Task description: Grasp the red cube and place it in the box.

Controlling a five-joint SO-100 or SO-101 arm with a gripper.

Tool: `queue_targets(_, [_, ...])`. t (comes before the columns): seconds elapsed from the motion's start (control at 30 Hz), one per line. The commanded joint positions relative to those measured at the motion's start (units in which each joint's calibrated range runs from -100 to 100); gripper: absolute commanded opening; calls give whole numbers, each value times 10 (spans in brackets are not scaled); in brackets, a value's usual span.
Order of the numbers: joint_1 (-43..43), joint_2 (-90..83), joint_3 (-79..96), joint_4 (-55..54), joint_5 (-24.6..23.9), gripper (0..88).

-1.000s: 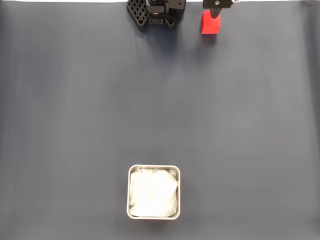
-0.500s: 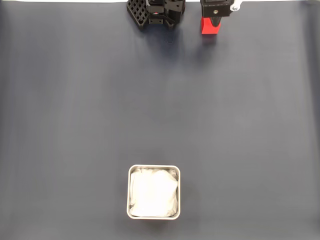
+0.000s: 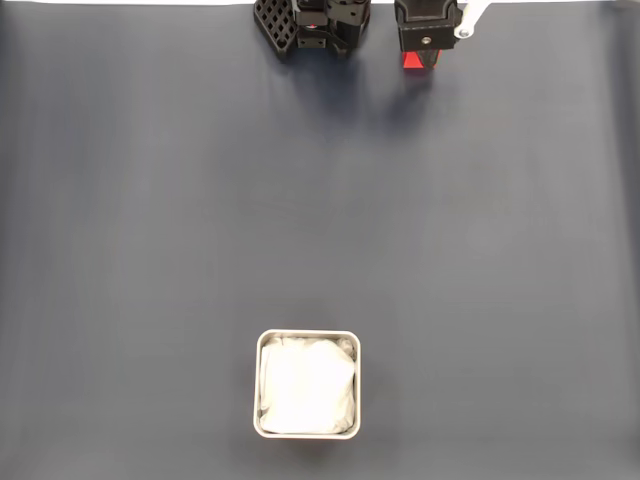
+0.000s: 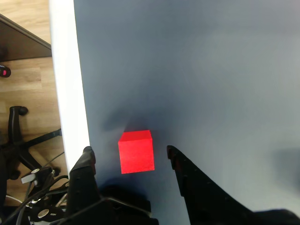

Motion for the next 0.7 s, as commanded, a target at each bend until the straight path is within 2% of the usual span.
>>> queue_targets(0.0, [-1, -7, 6, -16, 5, 361])
queue_targets(0.67, [-9, 0, 61, -48, 2, 361])
